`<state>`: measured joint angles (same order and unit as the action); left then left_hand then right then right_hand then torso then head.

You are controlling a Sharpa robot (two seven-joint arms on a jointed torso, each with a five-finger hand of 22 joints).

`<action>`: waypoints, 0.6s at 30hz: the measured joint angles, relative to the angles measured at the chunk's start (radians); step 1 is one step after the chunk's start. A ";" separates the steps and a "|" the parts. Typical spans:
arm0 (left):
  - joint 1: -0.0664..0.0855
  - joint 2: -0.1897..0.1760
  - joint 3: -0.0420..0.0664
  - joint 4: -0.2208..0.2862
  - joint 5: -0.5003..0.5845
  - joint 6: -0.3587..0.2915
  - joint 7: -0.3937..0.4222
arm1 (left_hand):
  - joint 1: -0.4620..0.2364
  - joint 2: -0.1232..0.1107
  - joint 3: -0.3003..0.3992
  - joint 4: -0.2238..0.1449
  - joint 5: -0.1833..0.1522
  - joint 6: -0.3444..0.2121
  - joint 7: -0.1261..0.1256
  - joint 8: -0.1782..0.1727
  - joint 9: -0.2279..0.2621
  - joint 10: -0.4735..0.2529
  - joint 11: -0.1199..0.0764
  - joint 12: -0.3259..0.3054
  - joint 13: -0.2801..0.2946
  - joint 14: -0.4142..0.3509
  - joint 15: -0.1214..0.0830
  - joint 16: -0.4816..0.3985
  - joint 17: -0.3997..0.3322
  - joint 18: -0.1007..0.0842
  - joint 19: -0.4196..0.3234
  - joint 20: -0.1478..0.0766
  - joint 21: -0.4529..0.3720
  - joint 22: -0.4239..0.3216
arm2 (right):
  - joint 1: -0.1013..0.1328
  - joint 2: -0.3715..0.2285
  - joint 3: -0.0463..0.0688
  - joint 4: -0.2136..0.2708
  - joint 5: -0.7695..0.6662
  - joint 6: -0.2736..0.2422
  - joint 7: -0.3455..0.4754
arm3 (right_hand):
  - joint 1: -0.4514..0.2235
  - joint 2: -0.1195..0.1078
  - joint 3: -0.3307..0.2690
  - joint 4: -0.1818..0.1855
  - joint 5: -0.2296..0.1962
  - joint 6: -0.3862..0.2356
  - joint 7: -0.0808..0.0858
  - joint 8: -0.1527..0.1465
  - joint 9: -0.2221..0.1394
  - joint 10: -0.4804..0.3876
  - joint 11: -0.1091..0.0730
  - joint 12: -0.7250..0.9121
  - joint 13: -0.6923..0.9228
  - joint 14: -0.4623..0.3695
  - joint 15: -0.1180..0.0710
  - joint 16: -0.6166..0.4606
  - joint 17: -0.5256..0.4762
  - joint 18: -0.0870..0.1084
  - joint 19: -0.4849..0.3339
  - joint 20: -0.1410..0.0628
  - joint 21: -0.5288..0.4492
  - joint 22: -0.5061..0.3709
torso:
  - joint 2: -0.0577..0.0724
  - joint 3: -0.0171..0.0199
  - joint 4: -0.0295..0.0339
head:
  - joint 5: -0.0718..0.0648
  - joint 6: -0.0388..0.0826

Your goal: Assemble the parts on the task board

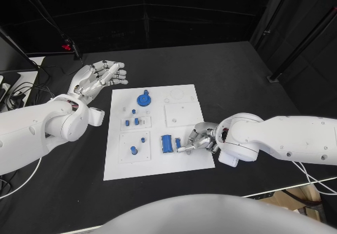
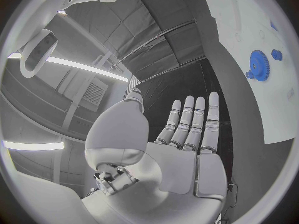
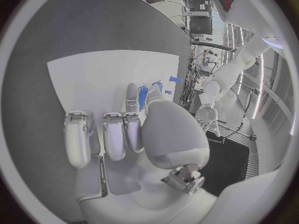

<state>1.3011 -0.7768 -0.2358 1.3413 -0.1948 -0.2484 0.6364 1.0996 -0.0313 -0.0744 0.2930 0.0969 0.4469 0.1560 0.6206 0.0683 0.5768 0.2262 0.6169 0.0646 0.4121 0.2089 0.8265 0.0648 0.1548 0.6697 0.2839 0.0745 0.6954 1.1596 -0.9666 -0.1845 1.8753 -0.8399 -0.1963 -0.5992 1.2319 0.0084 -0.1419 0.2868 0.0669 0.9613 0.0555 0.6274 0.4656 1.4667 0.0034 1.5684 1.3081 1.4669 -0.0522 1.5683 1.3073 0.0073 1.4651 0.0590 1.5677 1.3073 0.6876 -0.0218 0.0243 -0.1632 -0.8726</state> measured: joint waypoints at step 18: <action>0.000 0.000 0.000 0.000 0.000 0.000 -0.001 | -0.004 0.004 0.000 0.000 0.000 0.000 0.000 0.004 0.000 0.000 0.000 0.000 0.000 0.000 0.000 0.000 0.000 0.000 0.000 0.000 0.000 0.000 | 0.001 0.025 0.001 -0.022 -0.007 -0.007 -0.017 | 0.081 0.081 0.006 -0.017 0.063 -0.030 -0.009 0.035 0.063 0.000 -0.007 0.000 0.001 0.000 -0.007 0.000 0.000 0.000 0.004 -0.003 0.000 0.000 | 0.000 0.0002 0.0000 | -0.001 0.000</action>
<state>1.3010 -0.7767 -0.2358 1.3414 -0.1948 -0.2484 0.6358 1.0960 -0.0277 -0.0744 0.2930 0.0969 0.4469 0.1560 0.6243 0.0683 0.5768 0.2262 0.6168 0.0646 0.4121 0.2089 0.8265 0.0647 0.1547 0.6697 0.2840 0.0745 0.6955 1.1603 -0.9417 -0.1834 1.8529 -0.8464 -0.2035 -0.6163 1.3133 0.0895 -0.1355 0.2694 0.1295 0.9313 0.0470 0.6620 0.5286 1.4665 -0.0040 1.5684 1.3088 1.4669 -0.0594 1.5683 1.3073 0.0073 1.4687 0.0555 1.5677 1.3073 0.6877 -0.0216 0.0243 -0.1645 -0.8726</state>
